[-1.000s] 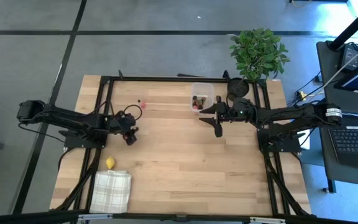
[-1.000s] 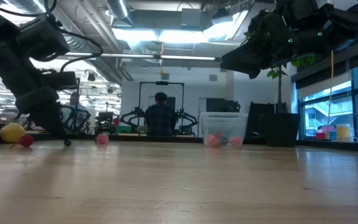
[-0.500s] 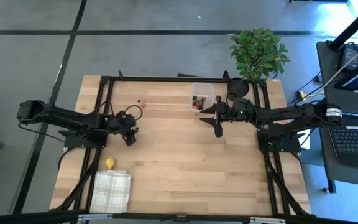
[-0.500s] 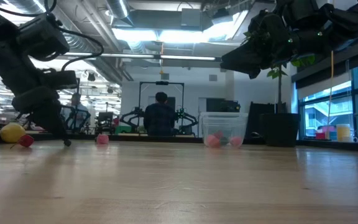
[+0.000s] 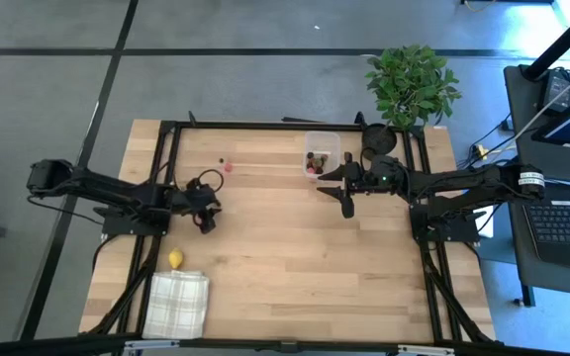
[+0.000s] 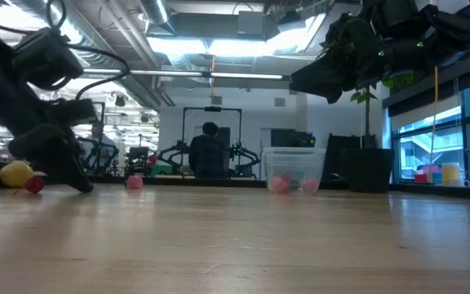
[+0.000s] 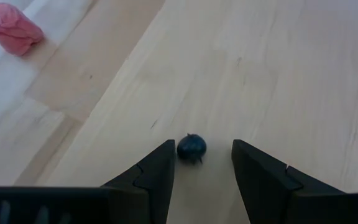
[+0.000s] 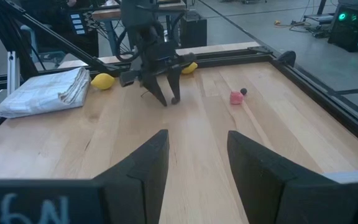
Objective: Pick and placing Produce into tupperware
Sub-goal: Put the bottom blueberry into the transparent bin
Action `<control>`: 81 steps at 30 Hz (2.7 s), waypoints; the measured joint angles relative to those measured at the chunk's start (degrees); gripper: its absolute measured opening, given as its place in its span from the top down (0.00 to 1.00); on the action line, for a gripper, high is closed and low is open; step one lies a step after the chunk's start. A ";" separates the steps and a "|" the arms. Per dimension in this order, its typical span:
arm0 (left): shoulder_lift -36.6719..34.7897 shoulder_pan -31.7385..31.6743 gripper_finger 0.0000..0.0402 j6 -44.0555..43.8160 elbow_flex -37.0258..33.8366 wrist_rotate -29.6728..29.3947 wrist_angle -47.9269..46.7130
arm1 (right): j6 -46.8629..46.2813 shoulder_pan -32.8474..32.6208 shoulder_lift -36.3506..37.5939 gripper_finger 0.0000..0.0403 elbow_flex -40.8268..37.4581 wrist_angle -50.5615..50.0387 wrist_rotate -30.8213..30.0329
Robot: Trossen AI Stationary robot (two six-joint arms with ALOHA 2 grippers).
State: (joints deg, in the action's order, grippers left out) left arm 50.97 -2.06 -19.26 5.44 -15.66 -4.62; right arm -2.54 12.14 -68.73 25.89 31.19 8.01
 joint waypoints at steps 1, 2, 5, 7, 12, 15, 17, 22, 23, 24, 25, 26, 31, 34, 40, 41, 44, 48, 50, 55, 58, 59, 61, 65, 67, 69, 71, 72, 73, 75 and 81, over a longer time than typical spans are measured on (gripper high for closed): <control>-0.04 0.04 0.62 0.04 -0.85 -0.17 1.90 | 0.00 0.00 0.00 0.59 0.00 -0.08 0.01; -0.04 0.04 0.62 0.04 -1.47 -0.26 3.10 | -0.01 0.00 0.00 0.59 0.00 -0.14 0.02; -0.10 0.04 0.62 -0.42 -2.75 -0.32 4.66 | 0.00 0.00 0.00 0.59 0.02 -0.21 0.00; -0.12 0.04 0.62 -1.35 -3.29 -0.47 4.91 | -0.01 0.00 0.00 0.59 0.02 -0.21 0.00; -0.12 0.02 0.65 -1.49 -3.62 -0.62 5.37 | 0.00 -0.02 0.00 0.59 0.02 -0.22 -0.84; -0.10 -0.01 0.69 -1.51 -3.64 -0.61 5.30 | -0.01 0.00 0.00 0.59 0.02 -0.22 -1.50; -0.10 -0.03 0.73 -1.53 -3.64 -0.59 5.23 | -0.01 0.00 0.00 0.59 0.02 -0.21 -1.51; -0.10 -0.03 0.81 -1.34 -3.68 -0.33 5.13 | -0.01 0.00 0.00 0.59 0.02 -0.23 -1.51; -0.10 -0.03 0.83 -1.26 -3.68 -0.31 5.07 | -0.01 0.00 0.00 0.59 0.02 -0.23 -1.51; -0.09 -0.03 0.84 -1.21 -3.68 -0.31 5.03 | -0.01 0.00 0.00 0.59 0.02 -0.22 -1.49; -0.08 -0.03 0.85 -1.22 -3.72 -0.29 4.97 | -0.01 0.00 0.00 0.59 0.02 -0.22 -1.49; -0.08 -0.03 0.86 -1.21 -3.73 -0.28 4.92 | -0.01 0.00 0.00 0.59 0.02 -0.23 -1.49; -0.06 -0.03 0.86 -1.18 -3.73 -0.15 4.93 | -0.01 0.00 0.00 0.59 0.02 -0.22 -1.49; -0.04 -0.03 0.86 -1.16 -3.70 -0.14 5.60 | -0.01 0.00 0.00 0.59 0.02 -0.23 -1.49; 0.23 -0.05 0.86 -1.14 -1.21 1.60 4.58 | -0.01 0.00 0.00 0.59 0.02 -0.22 -1.49; 0.23 0.06 0.86 -1.14 -0.50 1.77 4.56 | -0.01 0.00 0.00 0.59 0.02 -0.21 -1.49; 0.16 -0.03 0.86 -1.14 2.29 1.13 5.31 | -0.34 -0.02 0.00 0.59 0.02 -0.20 -1.68; 0.13 -0.03 0.86 3.64 6.39 0.68 5.58 | -9.61 0.00 0.00 0.59 0.02 -0.18 -6.39; 0.12 -0.03 0.86 9.01 8.43 0.46 5.78 | -15.50 0.02 0.00 0.59 0.02 -0.16 -7.73; 0.11 -0.03 0.86 22.82 11.55 -0.75 11.49 | -23.63 -0.02 0.00 0.59 0.02 -0.12 -7.76; 0.07 -0.03 0.86 30.00 11.75 -0.81 16.41 | -27.75 -0.02 0.00 0.59 0.02 0.09 -6.64; 0.07 -0.03 0.86 32.00 11.77 -0.83 17.77 | -28.86 -0.04 0.00 0.59 0.02 0.67 -6.18; 0.11 -0.03 0.86 35.25 11.77 -0.92 19.93 | -30.41 -0.49 0.00 0.59 0.02 2.77 -5.54; 2.09 -0.03 0.86 39.27 11.77 -0.96 24.66 | -31.70 -2.02 -0.25 0.59 0.04 8.39 -5.31; 4.33 -0.03 0.86 40.90 11.79 -0.94 27.79 | -31.66 -2.72 -0.64 0.59 0.07 10.32 -5.33; 7.19 -0.03 0.86 42.86 11.79 -0.53 31.39 | -31.64 -3.12 -1.68 0.59 0.31 11.50 -5.33; 10.44 -0.05 0.86 44.51 11.79 1.02 36.13 | -31.64 -3.36 -3.44 0.59 1.03 11.49 -5.36; 12.26 -0.05 0.86 45.34 11.81 1.90 38.90 | -31.63 -3.48 -4.63 0.59 1.63 11.48 -5.37; 13.95 -0.05 0.86 46.20 11.84 2.71 41.51 | -31.65 -3.69 -5.98 0.59 2.34 11.49 -5.38; 17.35 -0.03 0.86 47.64 12.78 3.80 45.03 | -31.66 -4.16 -8.80 0.59 4.09 11.41 -5.40; 25.85 -0.03 0.86 52.98 19.31 4.35 45.89 | -29.85 -5.24 -16.98 0.59 10.65 11.01 -3.65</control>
State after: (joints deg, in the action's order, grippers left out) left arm 76.82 -2.09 33.71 24.75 -11.31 41.28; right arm -32.39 6.90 -85.71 36.54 42.20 4.36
